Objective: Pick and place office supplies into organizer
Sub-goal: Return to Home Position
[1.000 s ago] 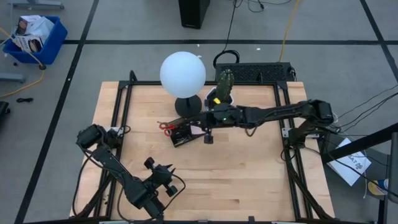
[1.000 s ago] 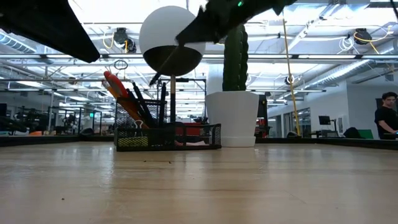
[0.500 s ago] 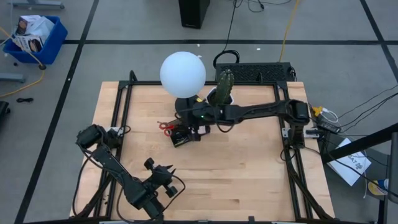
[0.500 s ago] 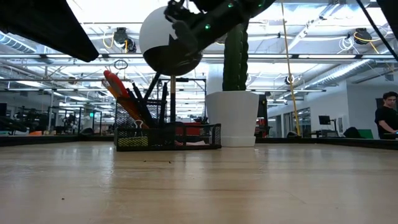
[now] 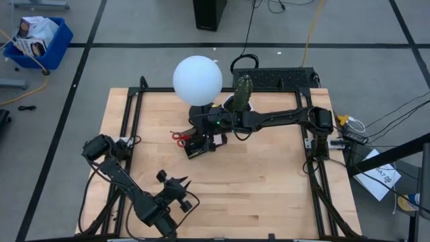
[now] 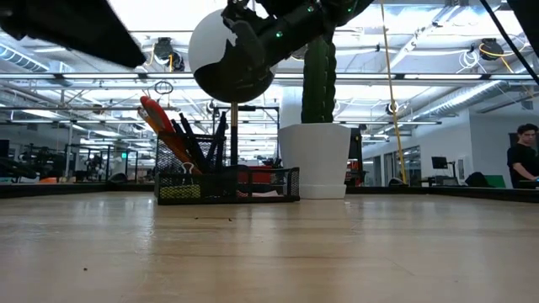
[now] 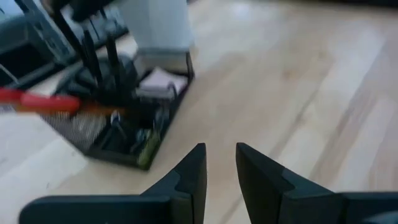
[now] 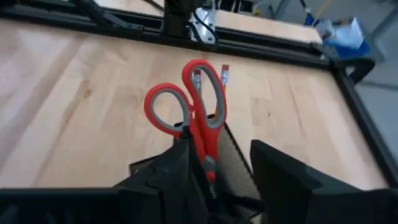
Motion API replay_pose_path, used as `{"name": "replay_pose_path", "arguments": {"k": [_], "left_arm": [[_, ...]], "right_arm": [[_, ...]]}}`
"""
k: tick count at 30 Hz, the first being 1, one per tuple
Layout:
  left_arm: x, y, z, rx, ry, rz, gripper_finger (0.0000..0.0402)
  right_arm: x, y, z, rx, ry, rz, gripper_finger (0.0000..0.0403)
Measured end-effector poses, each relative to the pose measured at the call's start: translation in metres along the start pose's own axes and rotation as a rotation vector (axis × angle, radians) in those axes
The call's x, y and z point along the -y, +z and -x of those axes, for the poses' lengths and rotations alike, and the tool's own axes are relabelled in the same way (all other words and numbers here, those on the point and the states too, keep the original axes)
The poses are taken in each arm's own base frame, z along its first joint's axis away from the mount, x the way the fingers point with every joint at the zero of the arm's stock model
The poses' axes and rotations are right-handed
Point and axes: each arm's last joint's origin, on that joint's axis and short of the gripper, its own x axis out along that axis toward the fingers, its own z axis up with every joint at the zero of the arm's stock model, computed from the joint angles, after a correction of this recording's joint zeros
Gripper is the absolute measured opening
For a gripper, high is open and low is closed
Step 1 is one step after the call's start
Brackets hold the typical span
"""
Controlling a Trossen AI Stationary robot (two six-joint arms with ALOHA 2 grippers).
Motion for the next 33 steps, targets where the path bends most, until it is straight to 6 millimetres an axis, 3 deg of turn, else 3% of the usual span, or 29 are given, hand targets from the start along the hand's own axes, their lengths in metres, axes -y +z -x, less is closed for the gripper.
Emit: {"name": "replay_pose_path", "arguments": {"k": [7,16,22,27,33], "left_arm": [[0.000,0.000,0.007,0.134,-0.018,0.046,0.0093],[-0.002,0.007,0.015,0.266,-0.048,0.109,0.0093],[0.006,0.013,0.010,0.301,-0.057,0.129,0.0093],[0.029,0.028,-0.003,0.268,-0.098,0.062,0.0093],[0.062,0.066,-0.016,0.274,-0.375,-0.090,0.0093]], "right_arm": [[-0.022,0.013,0.031,-0.012,0.050,-0.051,0.0170],[-0.069,-0.002,0.095,0.046,0.150,-0.063,0.0158],[-0.116,-0.042,0.138,0.223,0.287,-0.069,0.0165],[-0.144,-0.086,0.165,0.422,0.430,-0.202,0.0163],[-0.164,-0.134,0.180,0.549,0.439,-0.254,0.0153]]}}
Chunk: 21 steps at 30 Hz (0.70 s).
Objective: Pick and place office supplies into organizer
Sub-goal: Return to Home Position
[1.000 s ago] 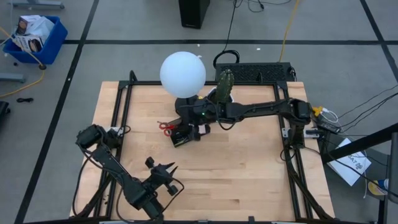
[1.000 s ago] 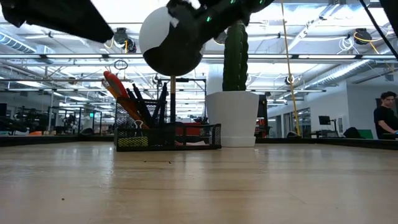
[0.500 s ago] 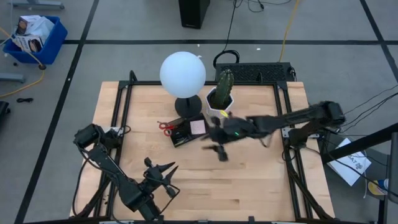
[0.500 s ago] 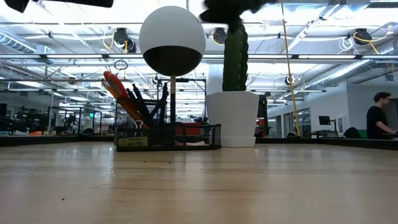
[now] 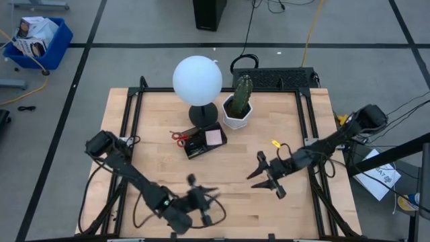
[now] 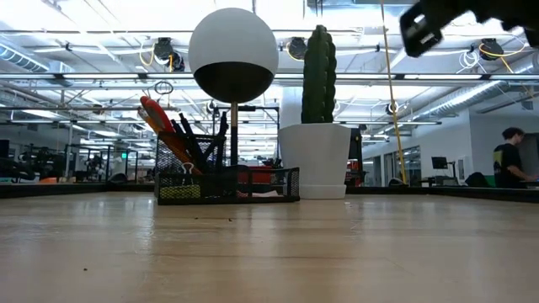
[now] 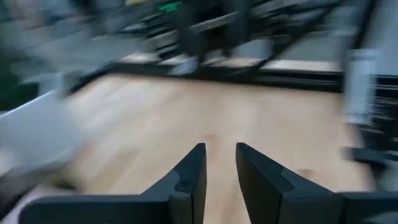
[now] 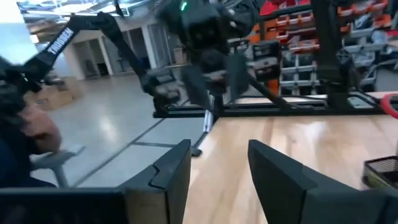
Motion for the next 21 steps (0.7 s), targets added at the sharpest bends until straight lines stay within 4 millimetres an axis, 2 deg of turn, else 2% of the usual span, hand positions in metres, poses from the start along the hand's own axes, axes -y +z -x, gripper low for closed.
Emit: {"name": "replay_pose_path", "arguments": {"k": [4,7,10,13,16,21], "left_arm": [[-0.001,0.007,-0.015,0.099,-0.270,-0.068,0.0093],[-0.017,0.001,-0.034,0.159,-0.353,-0.057,0.0093],[-0.042,-0.014,-0.054,0.154,-0.366,-0.032,0.0093],[-0.063,-0.031,-0.067,0.140,-0.369,-0.020,0.0093],[-0.079,-0.042,-0.071,0.171,-0.354,-0.016,0.0093],[-0.107,-0.063,-0.074,0.157,-0.326,0.007,0.0093]], "right_arm": [[-0.005,-0.012,0.010,-0.002,0.025,0.034,0.0149],[-0.010,-0.020,0.013,-0.042,0.047,0.073,0.0152],[-0.015,-0.025,0.015,-0.080,0.053,0.136,0.0156],[-0.018,-0.025,0.016,-0.062,-0.071,0.155,0.0157],[-0.018,-0.028,0.019,-0.060,-0.223,0.210,0.0155],[-0.013,-0.028,0.033,-0.032,-0.354,0.245,0.0157]]}}
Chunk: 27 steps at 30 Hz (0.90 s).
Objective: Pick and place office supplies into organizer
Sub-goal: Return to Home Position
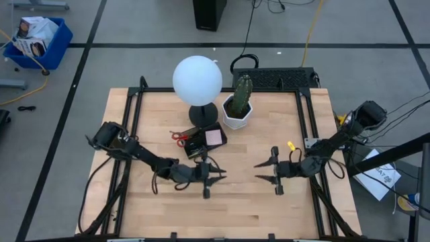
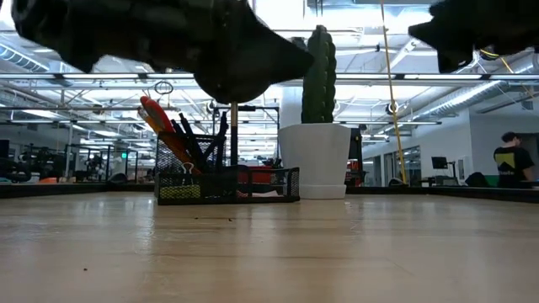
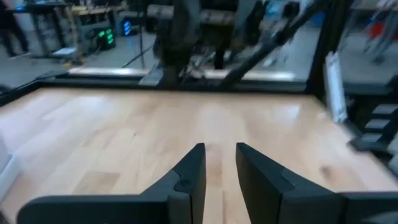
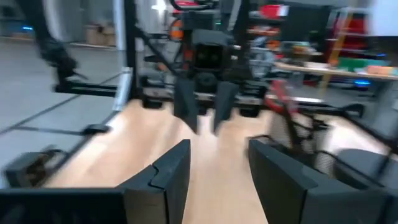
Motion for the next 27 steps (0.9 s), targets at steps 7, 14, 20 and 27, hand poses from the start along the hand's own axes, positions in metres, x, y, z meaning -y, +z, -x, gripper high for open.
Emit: {"name": "replay_pose_path", "arguments": {"k": [7,14,20,27], "left_arm": [[-0.026,0.006,0.033,0.048,-0.062,0.033,0.0093],[-0.038,0.023,0.091,0.135,-0.096,0.009,0.0093],[-0.051,0.013,0.122,0.166,-0.081,0.018,0.0093],[-0.063,-0.010,0.144,0.196,-0.019,0.040,0.0093]], "right_arm": [[0.021,0.003,0.017,0.045,-0.056,0.010,0.0156],[0.037,0.018,0.032,0.084,-0.068,-0.012,0.0155],[0.049,0.022,0.047,0.072,-0.090,-0.003,0.0155],[0.058,0.022,0.060,0.058,-0.121,-0.010,0.0160]]}}
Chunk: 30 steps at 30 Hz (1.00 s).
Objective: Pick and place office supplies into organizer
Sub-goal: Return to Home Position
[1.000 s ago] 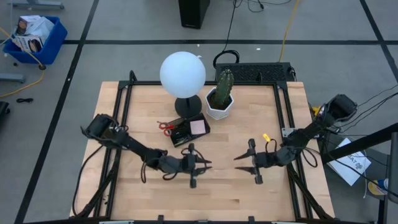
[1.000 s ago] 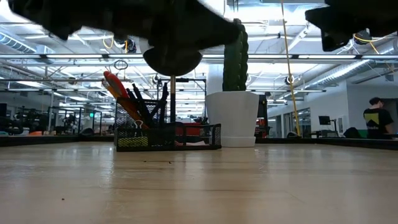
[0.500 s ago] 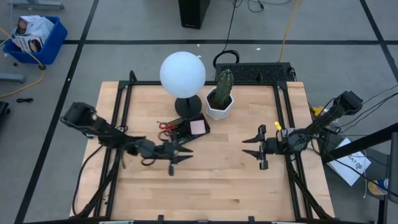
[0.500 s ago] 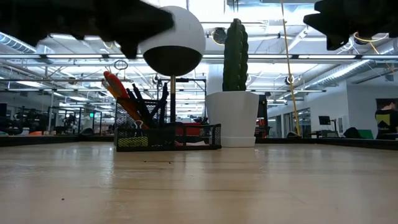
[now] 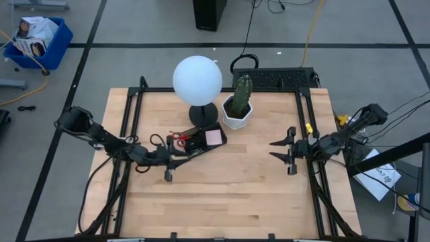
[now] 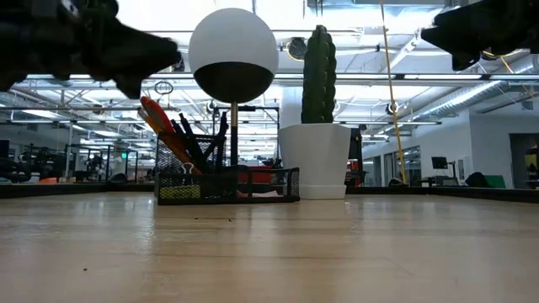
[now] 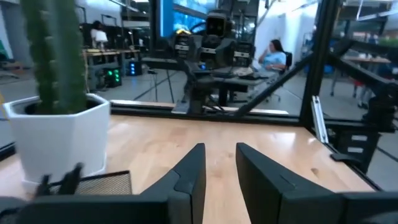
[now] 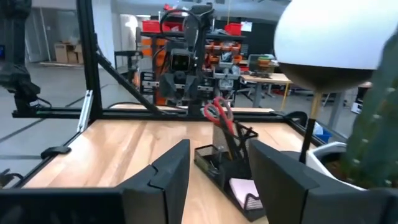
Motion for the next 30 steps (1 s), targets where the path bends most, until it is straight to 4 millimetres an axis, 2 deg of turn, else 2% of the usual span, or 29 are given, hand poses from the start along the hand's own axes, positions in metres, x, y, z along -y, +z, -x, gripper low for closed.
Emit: {"name": "replay_pose_path", "arguments": {"k": [9,13,20,30], "left_arm": [[-0.015,-0.012,0.032,0.067,-0.002,0.052,0.0093],[-0.017,-0.011,0.032,0.073,0.018,0.044,0.0093],[-0.027,-0.007,0.033,0.051,0.065,0.035,0.0093],[-0.031,0.008,0.053,-0.002,0.037,0.020,0.0093]], "right_arm": [[0.005,-0.007,0.008,-0.067,0.032,0.000,0.0159],[0.005,-0.005,0.011,-0.043,0.105,0.004,0.0161],[0.012,-0.009,0.022,-0.078,0.102,-0.020,0.0158],[0.022,-0.010,0.032,-0.046,0.047,-0.011,0.0164]]}}
